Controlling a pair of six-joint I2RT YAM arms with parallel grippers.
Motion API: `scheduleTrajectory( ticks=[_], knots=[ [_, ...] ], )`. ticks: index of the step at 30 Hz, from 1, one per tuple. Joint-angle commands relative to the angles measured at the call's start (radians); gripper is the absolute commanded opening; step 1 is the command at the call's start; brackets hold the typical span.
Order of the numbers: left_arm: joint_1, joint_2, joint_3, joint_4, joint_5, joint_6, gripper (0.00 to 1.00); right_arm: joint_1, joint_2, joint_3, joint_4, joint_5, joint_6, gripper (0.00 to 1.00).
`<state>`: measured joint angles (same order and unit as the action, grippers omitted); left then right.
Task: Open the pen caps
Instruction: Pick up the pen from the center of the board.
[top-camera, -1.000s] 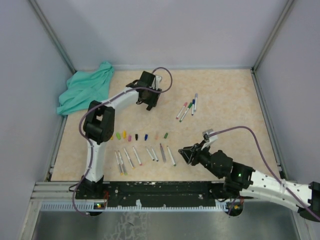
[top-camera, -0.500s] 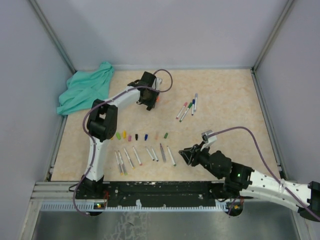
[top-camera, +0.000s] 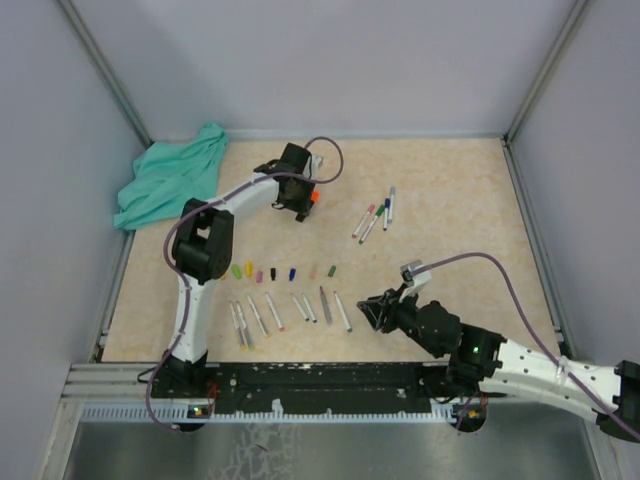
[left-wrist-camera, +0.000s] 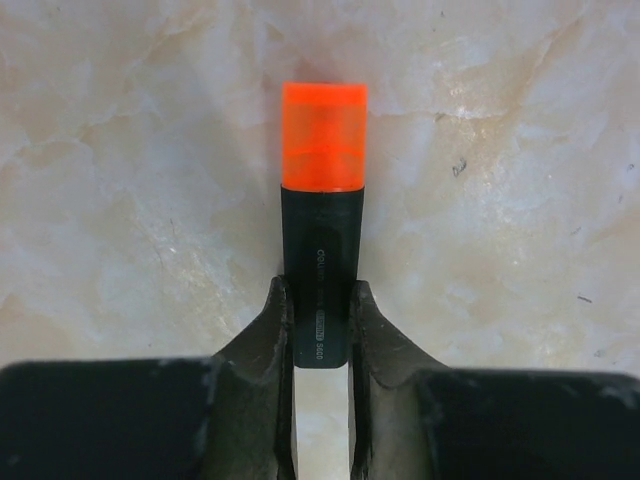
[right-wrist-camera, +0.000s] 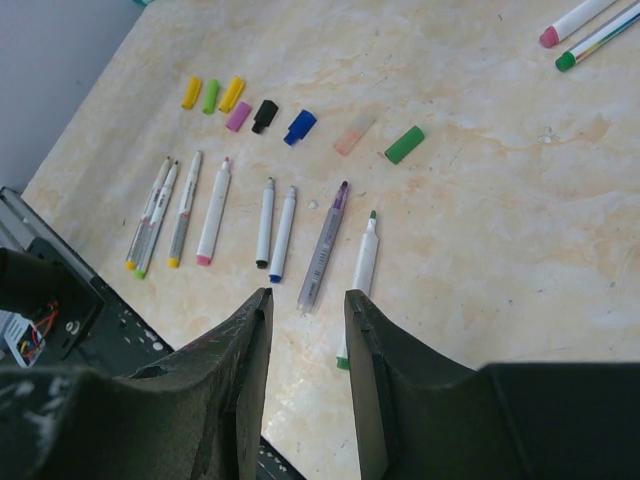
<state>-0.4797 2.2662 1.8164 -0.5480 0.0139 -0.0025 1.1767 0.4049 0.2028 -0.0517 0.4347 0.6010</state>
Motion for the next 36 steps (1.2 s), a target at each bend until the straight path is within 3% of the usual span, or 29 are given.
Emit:
scheduleTrajectory(
  ticks=[1,11,14,18,22,29,36],
  knots=[
    [0.004,-0.122,-0.062,0.074,0.053,-0.058,0.06,0.008,0.024,0.048,0.043,-0.003,-0.047,0.35],
    [0.005,-0.450,-0.379,0.327,0.249,-0.241,0.02,0.008,0.092,0.141,0.130,0.027,-0.162,0.38],
    [0.005,-0.562,-0.526,0.447,0.340,-0.327,0.02,0.008,0.104,0.154,0.225,0.064,-0.235,0.50],
    [0.005,-0.712,-0.727,0.617,0.467,-0.450,0.02,0.008,0.145,0.152,0.410,0.079,-0.399,0.75],
    [0.005,-0.868,-0.915,0.766,0.537,-0.577,0.02,0.005,0.245,0.195,0.503,0.074,-0.485,0.82],
    [0.002,-1.134,-1.211,0.970,0.567,-0.705,0.01,-0.057,0.404,0.296,0.563,0.026,-0.252,0.78],
    [-0.022,-1.338,-1.328,0.915,0.439,-0.670,0.00,-0.075,0.604,0.485,0.467,-0.023,-0.039,0.72]
  ],
)
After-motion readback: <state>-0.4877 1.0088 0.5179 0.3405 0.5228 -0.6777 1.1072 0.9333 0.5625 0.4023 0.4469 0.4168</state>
